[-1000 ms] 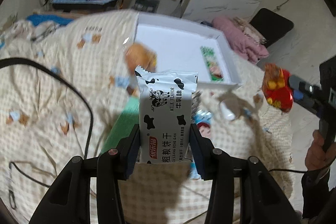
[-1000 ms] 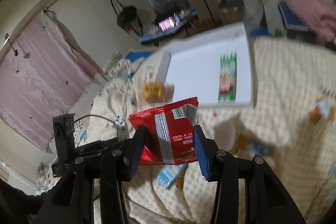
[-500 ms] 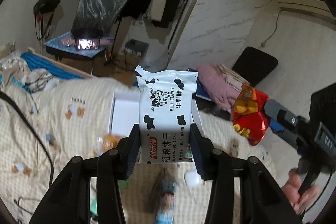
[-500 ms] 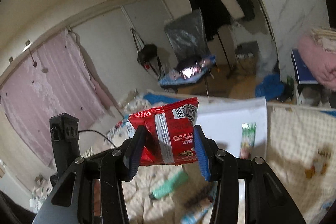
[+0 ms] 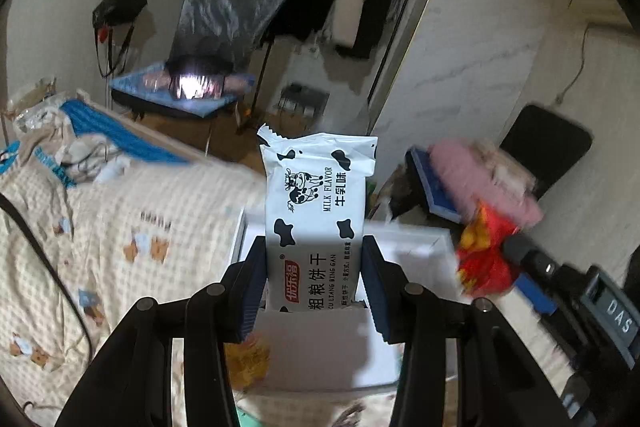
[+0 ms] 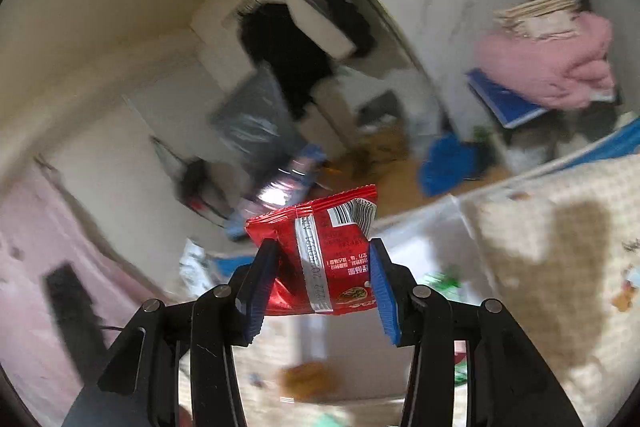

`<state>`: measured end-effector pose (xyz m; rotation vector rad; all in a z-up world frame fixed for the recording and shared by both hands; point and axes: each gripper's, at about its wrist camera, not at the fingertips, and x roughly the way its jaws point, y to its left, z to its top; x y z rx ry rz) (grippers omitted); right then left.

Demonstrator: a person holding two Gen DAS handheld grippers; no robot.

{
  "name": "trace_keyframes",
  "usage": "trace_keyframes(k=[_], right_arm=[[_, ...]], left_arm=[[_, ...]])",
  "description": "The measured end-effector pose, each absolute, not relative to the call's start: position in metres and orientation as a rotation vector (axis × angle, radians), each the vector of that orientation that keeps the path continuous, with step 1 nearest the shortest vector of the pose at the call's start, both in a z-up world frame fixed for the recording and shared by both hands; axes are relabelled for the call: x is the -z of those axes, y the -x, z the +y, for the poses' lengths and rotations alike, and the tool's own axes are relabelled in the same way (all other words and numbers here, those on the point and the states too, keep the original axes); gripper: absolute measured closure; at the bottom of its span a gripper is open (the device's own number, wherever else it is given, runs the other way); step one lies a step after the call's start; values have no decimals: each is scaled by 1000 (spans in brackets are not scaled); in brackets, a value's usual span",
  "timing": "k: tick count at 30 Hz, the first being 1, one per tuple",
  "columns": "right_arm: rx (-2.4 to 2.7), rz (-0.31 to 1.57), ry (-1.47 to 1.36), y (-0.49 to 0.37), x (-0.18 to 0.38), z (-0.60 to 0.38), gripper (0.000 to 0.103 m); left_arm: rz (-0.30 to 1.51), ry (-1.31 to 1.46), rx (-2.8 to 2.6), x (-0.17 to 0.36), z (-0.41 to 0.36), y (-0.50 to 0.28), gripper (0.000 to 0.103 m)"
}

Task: Organize objects
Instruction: 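Carry the biscuit pack and red chip bag with both grippers over the tray, then lower both packs into the tray and open both grippers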

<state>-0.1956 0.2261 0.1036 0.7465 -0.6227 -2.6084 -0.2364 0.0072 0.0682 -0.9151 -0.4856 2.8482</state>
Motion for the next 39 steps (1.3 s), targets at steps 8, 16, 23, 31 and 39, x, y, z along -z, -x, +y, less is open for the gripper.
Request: trace_keyframes(k=[8,16,23,31,39], right_arm=[[2627,-505,-896,217,-48,219,56],[2612,-326,-1032,217,-8,201,56],[2582,-287,-1093,216,-4,199,56],[2518,-335,-1153,221,3,201,56],[2490,-358,-1183,223,6,200,56]], left_arm=[[-541,1018,-2669,-17,12,249,54],[-460,1175,-2628,11,26,249,54],[-468,1291,-2565,16,32,251,54],[-493,1349,-2510,22,29,253,54],[-491,1355,-2515,23,29,255,54]])
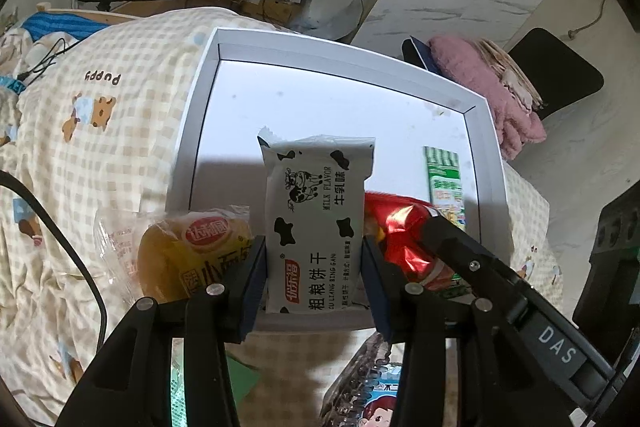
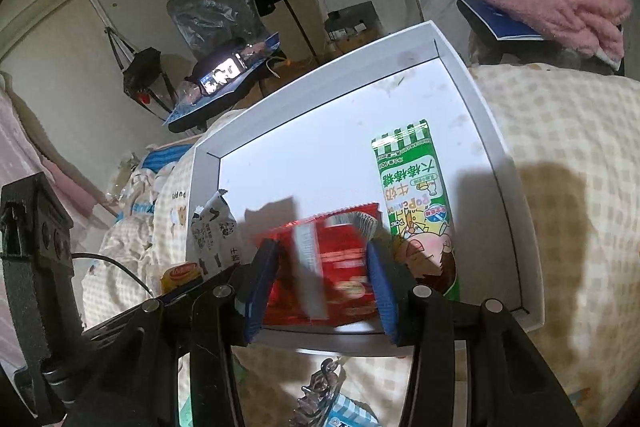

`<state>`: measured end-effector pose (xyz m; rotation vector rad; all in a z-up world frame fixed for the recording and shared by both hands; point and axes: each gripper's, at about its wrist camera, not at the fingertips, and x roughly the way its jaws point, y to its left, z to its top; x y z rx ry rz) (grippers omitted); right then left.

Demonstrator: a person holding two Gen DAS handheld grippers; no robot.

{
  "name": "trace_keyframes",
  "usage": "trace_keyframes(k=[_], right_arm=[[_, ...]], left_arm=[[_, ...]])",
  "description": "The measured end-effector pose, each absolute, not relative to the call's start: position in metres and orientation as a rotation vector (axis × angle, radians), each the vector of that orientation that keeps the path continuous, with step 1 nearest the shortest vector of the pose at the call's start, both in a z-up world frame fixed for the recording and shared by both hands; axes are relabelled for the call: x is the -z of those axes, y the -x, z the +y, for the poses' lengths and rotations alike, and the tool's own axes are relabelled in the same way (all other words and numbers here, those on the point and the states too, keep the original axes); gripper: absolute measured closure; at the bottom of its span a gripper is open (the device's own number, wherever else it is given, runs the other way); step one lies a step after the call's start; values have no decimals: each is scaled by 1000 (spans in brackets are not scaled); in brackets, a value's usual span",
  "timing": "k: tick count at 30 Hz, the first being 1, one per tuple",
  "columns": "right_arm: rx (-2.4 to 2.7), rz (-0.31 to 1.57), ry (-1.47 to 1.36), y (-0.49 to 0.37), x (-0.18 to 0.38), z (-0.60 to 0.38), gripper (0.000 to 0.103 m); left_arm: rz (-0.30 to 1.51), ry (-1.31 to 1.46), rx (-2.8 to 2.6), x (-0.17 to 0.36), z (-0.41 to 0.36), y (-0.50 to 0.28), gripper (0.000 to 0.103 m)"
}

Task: Organize objects
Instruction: 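Lower both packs into the tray and open both grippers, then withdraw both tools from the tray back over the remaining snacks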

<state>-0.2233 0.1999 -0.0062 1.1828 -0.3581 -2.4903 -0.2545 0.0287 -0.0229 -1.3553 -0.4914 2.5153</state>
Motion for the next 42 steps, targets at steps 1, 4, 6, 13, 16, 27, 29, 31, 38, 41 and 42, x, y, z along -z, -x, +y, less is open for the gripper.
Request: trace_keyframes(k=[1,4,6,13,16,27,29,31,38,41,42], right_arm=[[2490,-357,-1183,223,7,199,56],[2487,-367,-1183,223,6,200,56],[2471,-382,-1180,224,6,201,56],[2462,-387,-1105,217,-7,199,55],[2461,-401,-1079,214,-13,201,45],[2487,-427,-916,184,-69,211,14],[2481,-428,-900,176,-77,208,14],[2467,-418,-888,166,-87,203,14],[2438,-353,-892,119,-124,196,14],[2418,-365,-870,94,-138,205,13],[2396,-370,-882,82,-142,208,2]], left_arm=[[-493,1351,-2517,23,29,255,54],[-503,1328,-2521,22,27,254,54],[-534,1302,-2512,21,25,253,54],[-598,1253,-2513,13,18,251,53],[-577,1234,-2524,1,19,247,53],[-329,1029,-2642,-74,21,194,30],[-302,1022,-2655,-84,18,182,25],[-283,1018,-2672,-92,16,172,24],[-303,1005,-2720,-135,3,116,22],[-352,953,-2717,-148,-5,88,21],[-367,944,-2705,-151,-10,77,20]])
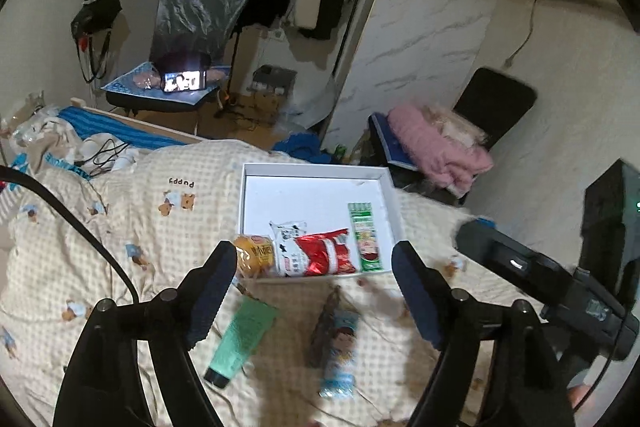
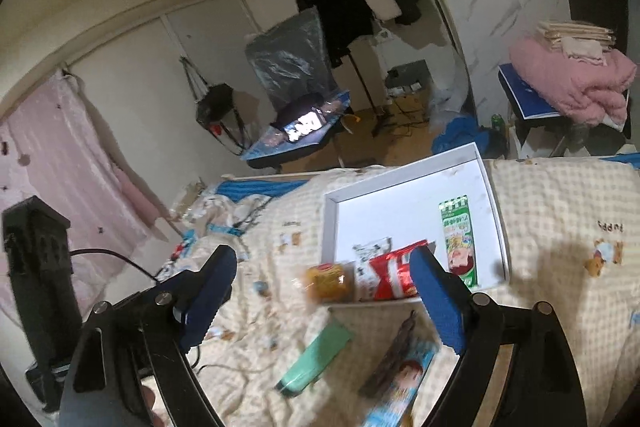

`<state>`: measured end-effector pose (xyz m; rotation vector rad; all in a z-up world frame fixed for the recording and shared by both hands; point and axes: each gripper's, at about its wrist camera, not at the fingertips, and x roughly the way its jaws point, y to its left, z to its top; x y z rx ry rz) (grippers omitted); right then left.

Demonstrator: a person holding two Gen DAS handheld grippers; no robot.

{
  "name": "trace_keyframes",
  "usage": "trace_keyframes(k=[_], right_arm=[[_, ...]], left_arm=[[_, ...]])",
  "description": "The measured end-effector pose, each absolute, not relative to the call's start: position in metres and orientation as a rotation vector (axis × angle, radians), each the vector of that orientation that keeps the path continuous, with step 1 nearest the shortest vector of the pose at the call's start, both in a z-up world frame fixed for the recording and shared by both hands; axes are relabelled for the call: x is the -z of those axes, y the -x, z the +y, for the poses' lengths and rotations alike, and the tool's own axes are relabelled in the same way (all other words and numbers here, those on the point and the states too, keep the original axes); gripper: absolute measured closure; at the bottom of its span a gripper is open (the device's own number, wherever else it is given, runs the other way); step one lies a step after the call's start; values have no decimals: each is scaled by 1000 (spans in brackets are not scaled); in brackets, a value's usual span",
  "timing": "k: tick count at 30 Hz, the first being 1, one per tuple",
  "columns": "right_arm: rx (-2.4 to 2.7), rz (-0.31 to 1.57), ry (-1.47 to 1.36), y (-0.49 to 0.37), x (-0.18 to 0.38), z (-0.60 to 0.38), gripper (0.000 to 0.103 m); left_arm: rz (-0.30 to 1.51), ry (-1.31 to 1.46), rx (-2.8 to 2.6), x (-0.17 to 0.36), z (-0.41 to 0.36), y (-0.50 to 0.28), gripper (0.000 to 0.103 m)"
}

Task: Organize objects
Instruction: 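Withdraw both tools from the tray back over the remaining snacks, then grasp the green IMAGES cream tube with the left gripper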

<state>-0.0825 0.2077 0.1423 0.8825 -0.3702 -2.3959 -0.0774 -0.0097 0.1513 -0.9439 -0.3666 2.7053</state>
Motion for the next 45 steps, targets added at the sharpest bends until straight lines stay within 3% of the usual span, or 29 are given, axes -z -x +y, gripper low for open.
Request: trace_keyframes(k=[7,10,14,20,30,34,39,45], right_arm=[[2426,-411,-892,34,-154,224,0],[2435,-413,-914,23,-149,226,0],[2443,-423,-949,18,-131,229,0],[2431,-462,-1061,35,-88,225,0],[2497,-329,-1137,72,-11,216,0],[2535,-268,-1090,82,-1,222,0],[2503,-386,-1070,93,9,244,0],[2486,-317,-1169,102,22,238,0]], left_arm=[[-434,992,-2713,-141,-30,19,16],[-484,1008,-2684,-129,-33,11,1],[-517,979,-2693,-113,-31,9,1],[-396,1084,-2777,-73,-21,27,1],[-534,1253,-2777,0,-29,68,1],[-518,1306,-2681,17,-20,79,1],[-524,1399,-2601,28,-13,88,1],[-469,1466,-2624,32,-7,90,1]])
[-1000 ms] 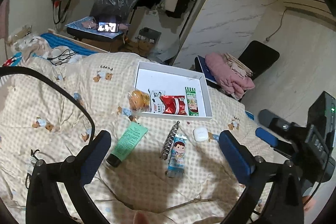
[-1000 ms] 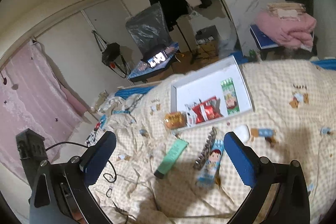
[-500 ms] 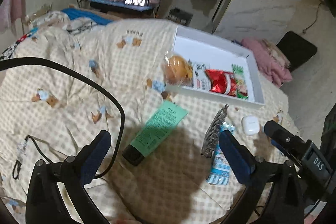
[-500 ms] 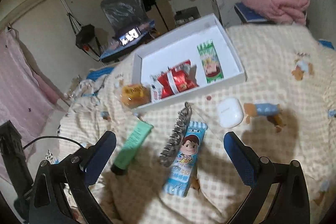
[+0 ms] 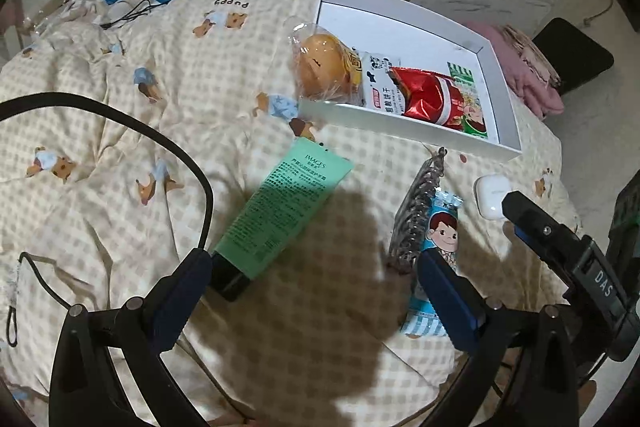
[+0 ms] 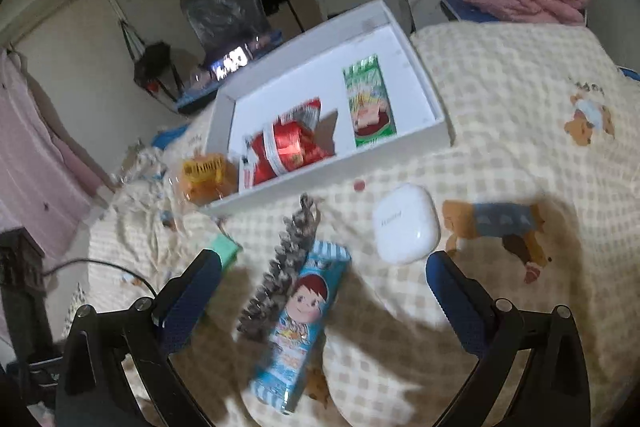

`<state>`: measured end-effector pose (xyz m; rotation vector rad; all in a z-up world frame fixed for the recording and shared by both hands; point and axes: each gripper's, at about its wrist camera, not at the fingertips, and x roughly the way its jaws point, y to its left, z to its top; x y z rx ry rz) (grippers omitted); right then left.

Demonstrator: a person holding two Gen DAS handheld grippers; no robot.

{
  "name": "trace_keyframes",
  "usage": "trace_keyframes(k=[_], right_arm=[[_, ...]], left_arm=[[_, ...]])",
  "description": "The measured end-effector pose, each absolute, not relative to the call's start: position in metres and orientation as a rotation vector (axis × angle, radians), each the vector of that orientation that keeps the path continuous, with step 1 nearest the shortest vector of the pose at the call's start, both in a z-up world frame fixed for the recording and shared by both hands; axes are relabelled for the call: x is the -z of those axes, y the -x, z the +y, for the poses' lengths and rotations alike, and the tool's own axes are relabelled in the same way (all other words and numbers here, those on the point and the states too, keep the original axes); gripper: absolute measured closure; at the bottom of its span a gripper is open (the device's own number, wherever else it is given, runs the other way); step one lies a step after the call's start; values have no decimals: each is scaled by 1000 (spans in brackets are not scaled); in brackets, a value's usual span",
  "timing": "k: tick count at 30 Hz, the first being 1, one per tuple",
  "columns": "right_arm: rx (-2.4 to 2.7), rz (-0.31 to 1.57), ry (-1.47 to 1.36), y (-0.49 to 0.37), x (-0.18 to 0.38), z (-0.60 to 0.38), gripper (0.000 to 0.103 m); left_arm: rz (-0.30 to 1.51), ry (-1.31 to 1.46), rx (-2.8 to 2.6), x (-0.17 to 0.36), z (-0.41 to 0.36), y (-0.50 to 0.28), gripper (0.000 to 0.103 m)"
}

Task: Organize objects
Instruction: 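Grasp the green IMAGES cream tube with the left gripper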

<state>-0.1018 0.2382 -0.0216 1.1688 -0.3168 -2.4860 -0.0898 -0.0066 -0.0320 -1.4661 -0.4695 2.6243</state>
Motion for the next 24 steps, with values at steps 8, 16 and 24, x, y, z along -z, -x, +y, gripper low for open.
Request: trace_keyframes(k=[8,16,24], right_arm=[[2463,-308,-1137,98,15,235,0],[2409,-358,-1190,103,21,236,0],[2373,-397,-1244,109,25,237,0]], left_arm=[[-716,1486,-2500,44,-28,92,27],[-690,1498,-2470,42,-23,95,34],[-545,1482,-2457,33,-21,110,34]])
